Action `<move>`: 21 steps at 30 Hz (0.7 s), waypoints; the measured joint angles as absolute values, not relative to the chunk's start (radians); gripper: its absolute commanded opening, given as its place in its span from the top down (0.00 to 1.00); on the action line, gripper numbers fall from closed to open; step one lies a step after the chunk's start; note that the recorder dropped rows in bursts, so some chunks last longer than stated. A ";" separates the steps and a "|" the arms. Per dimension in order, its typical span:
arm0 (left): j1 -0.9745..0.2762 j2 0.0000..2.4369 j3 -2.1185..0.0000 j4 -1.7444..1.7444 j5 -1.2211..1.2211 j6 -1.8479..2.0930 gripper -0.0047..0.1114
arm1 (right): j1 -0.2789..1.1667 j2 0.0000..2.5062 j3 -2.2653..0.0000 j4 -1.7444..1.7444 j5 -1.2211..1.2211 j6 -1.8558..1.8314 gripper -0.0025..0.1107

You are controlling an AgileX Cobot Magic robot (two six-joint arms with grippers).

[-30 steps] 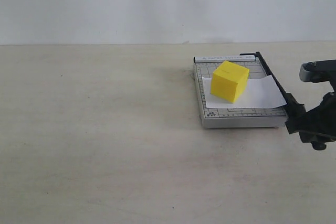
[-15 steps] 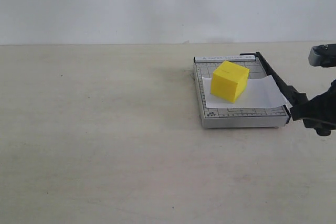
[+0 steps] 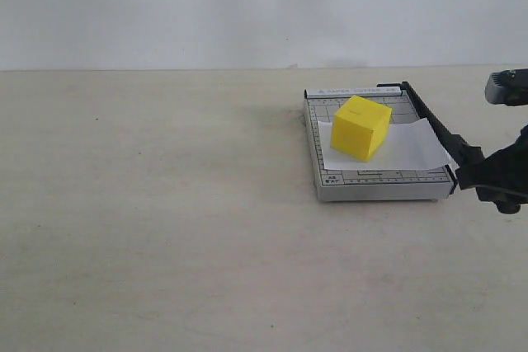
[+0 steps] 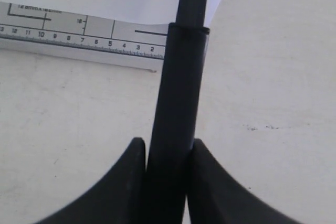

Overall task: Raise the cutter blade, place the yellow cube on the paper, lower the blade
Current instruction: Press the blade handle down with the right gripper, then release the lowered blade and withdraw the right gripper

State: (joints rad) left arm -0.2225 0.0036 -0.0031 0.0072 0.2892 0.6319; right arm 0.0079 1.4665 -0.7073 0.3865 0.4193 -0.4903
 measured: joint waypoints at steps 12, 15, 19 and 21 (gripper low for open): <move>-0.222 0.004 -0.003 0.007 0.289 0.632 0.92 | 0.010 1.454 -0.707 0.393 0.392 -0.549 0.45; -0.222 0.004 -0.003 0.007 0.289 0.632 0.92 | 0.010 1.403 -0.707 0.395 0.372 -0.560 0.45; -0.222 0.004 -0.003 0.007 0.289 0.632 0.92 | 0.010 1.281 -0.707 0.410 0.354 -0.578 0.62; -0.222 0.004 -0.003 0.007 0.289 0.632 0.92 | 0.010 1.197 -0.707 0.433 0.352 -0.594 0.81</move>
State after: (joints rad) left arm -0.2225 0.0036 -0.0031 0.0072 0.2892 0.6319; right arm 0.0097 1.1971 -0.7073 0.4328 0.3525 -0.5940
